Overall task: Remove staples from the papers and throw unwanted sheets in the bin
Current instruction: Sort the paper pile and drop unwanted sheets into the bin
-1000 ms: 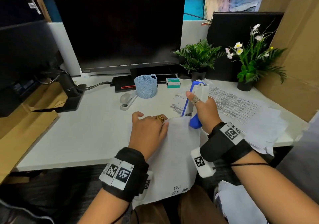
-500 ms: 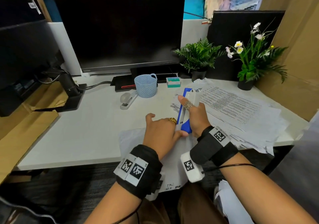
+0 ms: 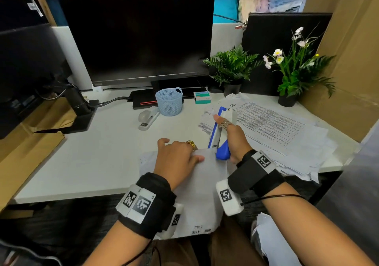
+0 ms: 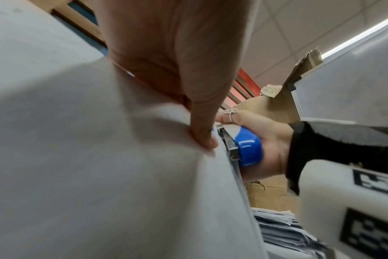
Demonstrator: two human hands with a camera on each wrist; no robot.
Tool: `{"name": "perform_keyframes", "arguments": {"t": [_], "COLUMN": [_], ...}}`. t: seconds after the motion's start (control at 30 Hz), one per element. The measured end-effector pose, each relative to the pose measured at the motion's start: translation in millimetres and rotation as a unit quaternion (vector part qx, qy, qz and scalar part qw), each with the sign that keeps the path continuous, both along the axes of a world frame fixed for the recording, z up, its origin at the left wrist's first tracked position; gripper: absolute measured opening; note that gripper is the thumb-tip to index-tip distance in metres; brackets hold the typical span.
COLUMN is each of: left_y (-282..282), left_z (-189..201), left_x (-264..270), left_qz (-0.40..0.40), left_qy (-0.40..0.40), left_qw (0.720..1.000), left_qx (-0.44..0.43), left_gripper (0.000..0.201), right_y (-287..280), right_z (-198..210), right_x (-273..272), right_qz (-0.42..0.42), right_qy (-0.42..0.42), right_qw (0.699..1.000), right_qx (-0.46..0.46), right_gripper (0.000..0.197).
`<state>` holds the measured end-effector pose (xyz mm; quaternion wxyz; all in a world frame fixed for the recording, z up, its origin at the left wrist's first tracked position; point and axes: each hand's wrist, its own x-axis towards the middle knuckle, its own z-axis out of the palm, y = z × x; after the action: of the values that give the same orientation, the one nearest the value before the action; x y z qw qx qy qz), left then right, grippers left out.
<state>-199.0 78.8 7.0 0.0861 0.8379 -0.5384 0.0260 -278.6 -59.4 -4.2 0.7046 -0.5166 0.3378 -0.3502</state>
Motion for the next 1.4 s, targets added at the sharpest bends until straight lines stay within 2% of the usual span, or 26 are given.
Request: {"name": "perform_keyframes", "arguments": {"t": [0.1, 0.2, 0.33, 0.53, 0.67, 0.73, 0.87, 0.93, 1.0, 1.03, 1.17, 1.2, 1.3, 1.33, 1.4], "left_y": [3.9, 3.7, 3.2, 5.1, -1.4, -5.7, -7.7, -5.7, -3.8, -3.0, 2.2, 4.8, 12.6, 14.7, 17.2], "left_z": [1.7, 2.3, 3.6, 4.2, 2.3, 1.5, -4.5, -8.7, -13.0, -14.1, -19.2, -20.8, -23.0, -22.7, -22.0], "left_x": [2.0, 3.0, 1.2, -0.1, -8.8, -17.0, -22.9, -21.6, -18.3, -15.1, 7.1, 13.7, 30.0, 33.8, 39.1], "left_qz": [0.010, 0.009, -0.008, -0.052, -0.068, -0.060, -0.041, -0.044, -0.049, -0.053, -0.046, -0.037, -0.012, -0.005, 0.005], "left_qy": [0.003, 0.009, 0.004, 0.018, 0.050, 0.048, 0.018, 0.013, 0.016, 0.023, 0.030, 0.035, 0.041, 0.031, 0.014], "left_qw": [1.000, 1.000, 1.000, 0.998, 0.996, 0.997, 0.998, 0.997, 0.996, 0.996, 0.998, 0.999, 0.998, 0.999, 0.999], "left_qx": [-0.007, -0.010, -0.023, -0.026, -0.014, -0.011, -0.054, -0.067, -0.068, -0.069, -0.021, -0.013, -0.039, -0.043, -0.044], "left_gripper": [0.038, 0.039, 0.037, 0.031, 0.044, 0.050, 0.049, 0.045, 0.045, 0.046, 0.041, 0.036, 0.026, 0.028, 0.035], "right_y": [-4.3, -6.7, -3.8, 0.5, 9.2, 13.6, 20.2, 25.8, 30.2, 30.2, 21.7, 12.5, -16.2, -21.6, -27.2], "right_z": [2.9, 3.4, 2.6, 3.6, 3.6, 4.4, 6.9, 4.5, -0.3, -3.8, -7.7, -12.1, -24.0, -24.3, -25.4], "right_x": [-9.2, -13.3, -11.1, -7.9, -4.2, -3.9, -9.6, -5.4, 3.5, 7.3, 24.4, 32.6, 55.1, 59.2, 64.4], "right_qz": [0.045, 0.033, 0.007, -0.016, -0.018, -0.013, -0.015, -0.035, -0.050, -0.043, 0.016, 0.037, 0.093, 0.100, 0.102], "right_qy": [-0.028, -0.048, -0.055, -0.074, -0.084, -0.091, -0.107, -0.105, -0.089, -0.078, -0.007, 0.014, 0.083, 0.104, 0.143], "right_qw": [0.998, 0.998, 0.998, 0.997, 0.996, 0.995, 0.993, 0.993, 0.994, 0.996, 1.000, 0.999, 0.990, 0.987, 0.982], "right_qx": [0.021, 0.016, -0.004, -0.009, -0.018, -0.026, -0.039, -0.041, -0.031, -0.027, -0.001, 0.017, 0.063, 0.074, 0.074], "right_gripper": [0.028, 0.021, 0.026, 0.043, 0.060, 0.058, 0.042, 0.057, 0.083, 0.088, 0.063, 0.068, 0.105, 0.102, 0.062]}}
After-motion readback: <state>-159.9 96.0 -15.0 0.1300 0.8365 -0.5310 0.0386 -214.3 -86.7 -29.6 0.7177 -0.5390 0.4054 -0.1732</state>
